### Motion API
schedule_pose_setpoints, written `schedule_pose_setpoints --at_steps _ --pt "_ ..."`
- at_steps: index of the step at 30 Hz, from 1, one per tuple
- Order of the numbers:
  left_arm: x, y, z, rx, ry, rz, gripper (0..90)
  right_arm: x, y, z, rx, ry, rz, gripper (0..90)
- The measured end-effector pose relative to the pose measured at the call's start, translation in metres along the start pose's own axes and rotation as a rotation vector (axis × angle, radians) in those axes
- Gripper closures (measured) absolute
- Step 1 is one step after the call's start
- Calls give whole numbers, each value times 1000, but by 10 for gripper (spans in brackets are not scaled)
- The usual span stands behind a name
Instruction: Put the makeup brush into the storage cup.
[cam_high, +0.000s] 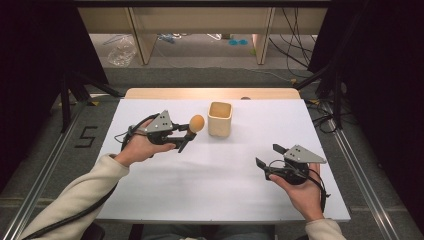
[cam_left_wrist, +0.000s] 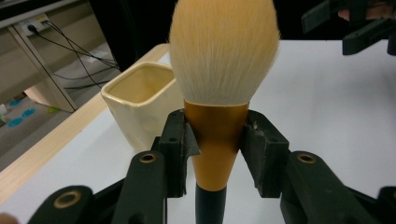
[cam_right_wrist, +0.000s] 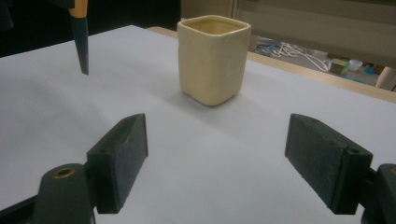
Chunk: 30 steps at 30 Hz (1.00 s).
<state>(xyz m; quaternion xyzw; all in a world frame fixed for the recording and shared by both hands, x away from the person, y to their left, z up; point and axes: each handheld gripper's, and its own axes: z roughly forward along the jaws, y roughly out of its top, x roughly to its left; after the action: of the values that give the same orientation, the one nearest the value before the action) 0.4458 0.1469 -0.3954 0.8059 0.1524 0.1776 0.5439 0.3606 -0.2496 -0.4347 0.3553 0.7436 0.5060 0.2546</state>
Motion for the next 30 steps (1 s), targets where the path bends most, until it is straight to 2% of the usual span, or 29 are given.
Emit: schedule_pose_setpoints --at_steps 3,4,5,8,10,13,14,15,16,18,21,23,24,25,30 --pt "-2 1 1 -28 8 -18 630 1 1 0 8 7 0 224" --pt "-2 2 1 -41 13 -27 630 0 1 1 -11 -1 -16 224" --pt "-3 2 1 -52 12 -45 631 2 1 1 0 8 1 225" --pt "-3 5 2 -83 10 -76 631 4 2 6 -19 16 -13 232" --pt "-5 7 3 -100 22 -76 630 7 3 8 -5 28 -8 232" --pt "-8 8 5 -121 28 -85 630 11 7 12 -12 27 -33 232" --pt "-8 9 5 -127 32 -83 630 13 7 15 -39 35 -37 232" --pt "-9 9 6 -137 37 -94 631 14 8 14 -15 34 -31 232" --pt "-10 10 6 -150 39 -100 631 14 8 15 -29 32 -40 232" --pt "-11 11 7 -165 39 -107 630 16 9 16 -28 42 -25 232" --pt "-12 11 7 -195 45 -125 631 16 10 17 -53 32 -35 232" --pt "-14 12 8 -209 48 -131 630 18 11 19 -50 44 -19 232" --pt "-12 13 9 -233 50 -102 630 19 11 20 -54 53 -14 232" --pt "-13 14 9 -240 52 -99 631 19 12 20 -53 52 -25 232" --pt "-18 17 8 -256 47 -136 631 28 17 30 -70 68 -46 232"
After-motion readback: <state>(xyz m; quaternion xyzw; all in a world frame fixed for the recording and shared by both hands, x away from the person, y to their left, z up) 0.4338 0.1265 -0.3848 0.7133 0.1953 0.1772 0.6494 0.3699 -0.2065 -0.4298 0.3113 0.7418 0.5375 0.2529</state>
